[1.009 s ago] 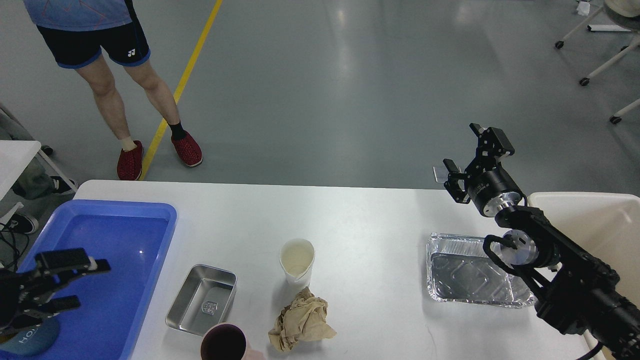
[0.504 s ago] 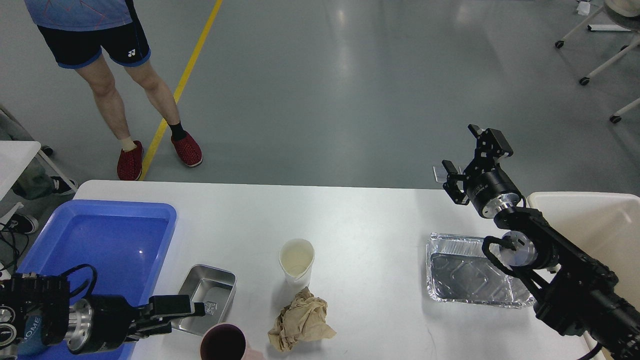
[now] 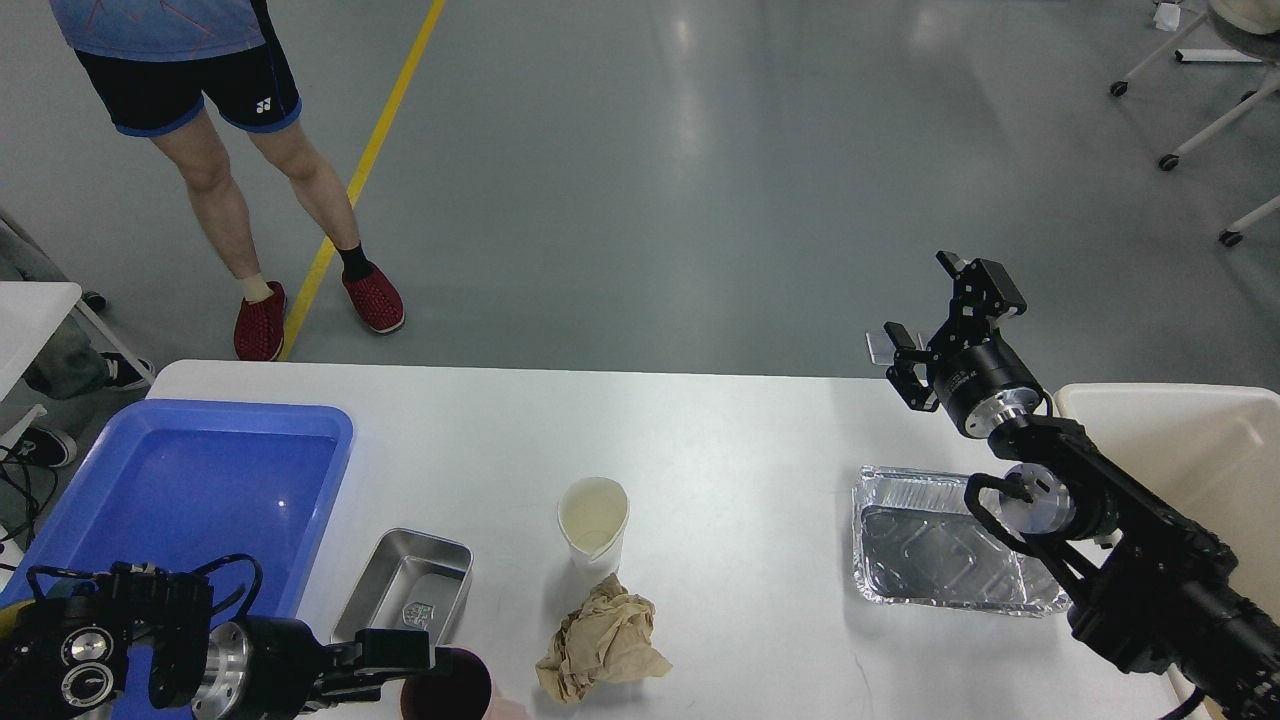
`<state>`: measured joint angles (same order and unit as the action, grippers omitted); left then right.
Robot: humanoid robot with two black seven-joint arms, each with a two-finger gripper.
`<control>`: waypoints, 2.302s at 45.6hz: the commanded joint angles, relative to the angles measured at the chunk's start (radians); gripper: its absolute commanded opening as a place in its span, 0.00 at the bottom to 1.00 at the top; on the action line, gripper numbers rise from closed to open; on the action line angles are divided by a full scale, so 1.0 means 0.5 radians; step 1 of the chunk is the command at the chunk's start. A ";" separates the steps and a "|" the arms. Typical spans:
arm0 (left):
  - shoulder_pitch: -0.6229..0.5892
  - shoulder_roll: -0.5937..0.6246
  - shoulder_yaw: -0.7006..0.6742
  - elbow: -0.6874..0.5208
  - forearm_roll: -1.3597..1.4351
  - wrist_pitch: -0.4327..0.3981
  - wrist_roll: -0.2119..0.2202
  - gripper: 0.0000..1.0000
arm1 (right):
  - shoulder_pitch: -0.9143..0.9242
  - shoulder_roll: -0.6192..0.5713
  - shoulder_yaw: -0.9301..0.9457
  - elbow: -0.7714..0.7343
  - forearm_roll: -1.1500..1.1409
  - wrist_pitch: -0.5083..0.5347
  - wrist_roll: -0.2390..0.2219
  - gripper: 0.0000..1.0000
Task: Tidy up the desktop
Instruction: 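Reach the left gripper to the pink mug and grasp it, then lift the pink mug with the left gripper over the blue bin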
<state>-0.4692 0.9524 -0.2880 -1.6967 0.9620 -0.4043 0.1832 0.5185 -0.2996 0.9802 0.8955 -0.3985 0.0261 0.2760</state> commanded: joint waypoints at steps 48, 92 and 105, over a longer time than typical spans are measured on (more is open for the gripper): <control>0.024 -0.177 0.125 0.132 0.046 0.057 0.161 0.45 | -0.034 -0.002 0.000 -0.039 -0.004 0.000 0.000 1.00; -0.240 -0.187 0.122 0.077 0.003 -0.099 0.355 0.00 | -0.061 0.007 0.000 -0.036 -0.004 -0.003 0.000 1.00; -0.421 0.000 0.119 0.022 -0.080 -0.176 0.351 0.00 | -0.061 0.007 0.000 -0.036 -0.004 -0.003 0.003 1.00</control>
<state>-0.6596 0.9028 -0.2273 -1.6845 0.9321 -0.4802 0.3604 0.4878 -0.2960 0.9802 0.8785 -0.4001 0.0246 0.2769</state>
